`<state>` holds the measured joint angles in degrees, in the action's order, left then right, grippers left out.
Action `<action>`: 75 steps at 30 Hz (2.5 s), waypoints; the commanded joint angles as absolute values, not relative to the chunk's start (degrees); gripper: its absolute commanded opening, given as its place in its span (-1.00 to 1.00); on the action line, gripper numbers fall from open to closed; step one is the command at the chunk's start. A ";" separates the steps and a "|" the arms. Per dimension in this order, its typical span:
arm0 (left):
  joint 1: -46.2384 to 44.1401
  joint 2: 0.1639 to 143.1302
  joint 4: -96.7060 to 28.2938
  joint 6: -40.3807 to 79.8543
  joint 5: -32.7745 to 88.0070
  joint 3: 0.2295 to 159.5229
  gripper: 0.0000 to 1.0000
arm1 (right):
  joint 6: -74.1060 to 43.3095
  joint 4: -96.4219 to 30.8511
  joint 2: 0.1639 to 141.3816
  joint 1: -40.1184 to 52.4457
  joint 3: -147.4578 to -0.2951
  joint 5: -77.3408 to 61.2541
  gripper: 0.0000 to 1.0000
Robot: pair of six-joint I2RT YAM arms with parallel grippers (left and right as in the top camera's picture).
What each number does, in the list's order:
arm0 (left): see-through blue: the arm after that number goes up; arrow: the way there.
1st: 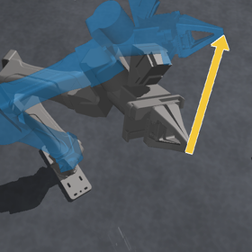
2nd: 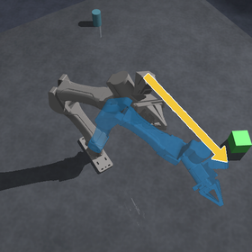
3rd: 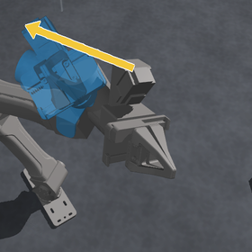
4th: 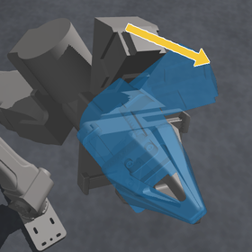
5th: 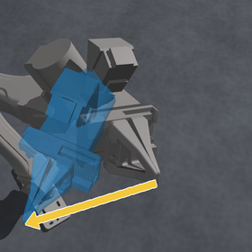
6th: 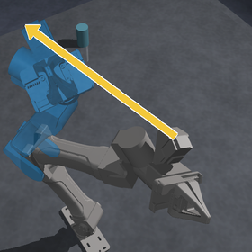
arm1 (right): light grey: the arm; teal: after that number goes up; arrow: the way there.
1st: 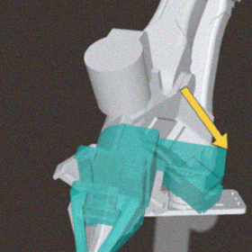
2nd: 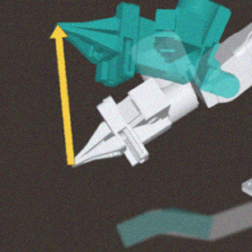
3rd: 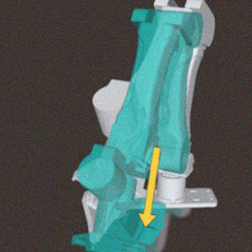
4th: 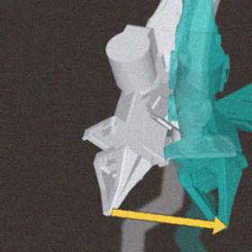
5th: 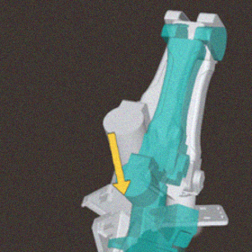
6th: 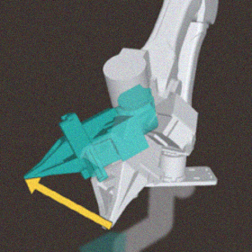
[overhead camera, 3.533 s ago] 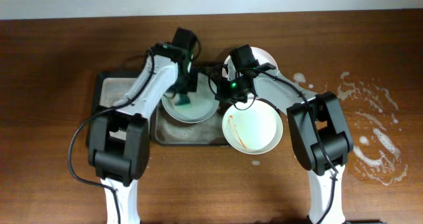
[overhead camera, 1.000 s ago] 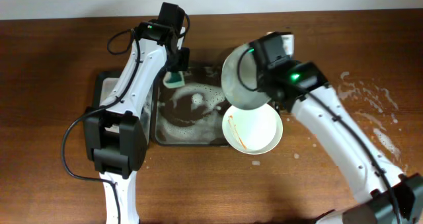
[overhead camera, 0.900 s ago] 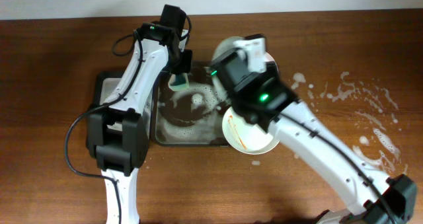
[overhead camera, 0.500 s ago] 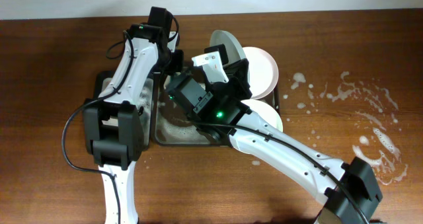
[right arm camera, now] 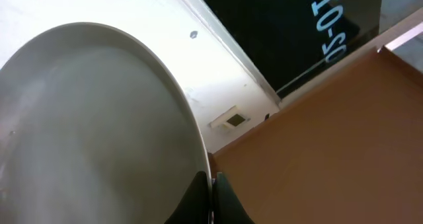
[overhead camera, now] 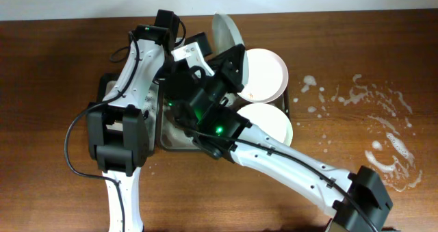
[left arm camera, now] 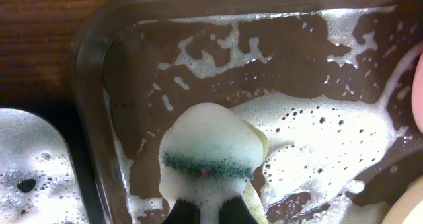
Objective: Clean dirty plates on tray and stack at the side
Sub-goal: 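Lift the pale blue plate with right gripper and tilt it upright, then carry the plate right and set it on the table, release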
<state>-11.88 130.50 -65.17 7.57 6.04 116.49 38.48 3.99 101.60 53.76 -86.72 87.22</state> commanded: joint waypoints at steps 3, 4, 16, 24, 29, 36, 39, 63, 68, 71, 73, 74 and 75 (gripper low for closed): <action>-11.86 130.52 -65.23 8.29 6.66 117.05 -0.99 | 40.27 4.38 101.41 54.81 -87.68 89.38 -0.92; -11.86 130.52 -65.23 8.29 6.66 117.05 -0.99 | 40.27 4.36 101.41 54.81 -87.68 89.43 -0.92; -11.86 130.52 -65.89 8.29 6.66 117.05 -0.99 | 40.05 7.94 101.41 54.70 -87.66 90.06 -0.92; -11.86 130.52 -65.87 8.29 6.66 117.05 -0.99 | 29.76 5.67 101.41 53.58 -86.94 91.11 -0.92; -11.86 130.52 -65.80 8.29 6.68 117.05 -0.99 | 13.56 -8.95 101.30 47.81 -83.02 83.59 -0.92; -11.88 130.52 -65.78 8.29 6.66 117.05 -0.99 | -10.63 -33.43 92.58 38.13 -83.05 49.10 -0.92; -11.88 130.52 -65.87 8.29 6.68 117.05 -0.99 | -16.16 -44.86 87.94 20.23 -83.05 13.26 -0.92; -11.88 130.52 -65.39 8.29 6.66 117.05 -0.99 | -18.28 -45.28 111.26 -45.01 -83.20 -5.28 -0.07; -11.92 130.52 -65.41 8.29 6.63 117.05 -0.99 | -14.81 -54.78 102.21 -41.12 -92.71 -19.35 -0.03; -11.81 130.52 -65.63 8.27 6.24 117.05 -0.99 | -11.88 -60.34 99.66 -26.11 -93.82 -27.64 0.05; -11.77 130.52 -66.46 8.27 6.24 117.05 -0.99 | -8.82 -66.54 101.25 -15.44 -92.77 -24.69 0.09; -11.77 130.52 -66.57 8.27 6.24 117.05 -0.99 | -8.84 -68.27 101.73 -11.66 -92.01 -21.63 0.09; -11.77 130.52 -66.52 8.27 6.22 117.05 -0.99 | -9.50 -68.75 102.02 -6.66 -89.25 -17.65 0.09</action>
<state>-11.88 130.50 -66.46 7.57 6.02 116.49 -10.22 -67.83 101.14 -11.51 -92.18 -23.16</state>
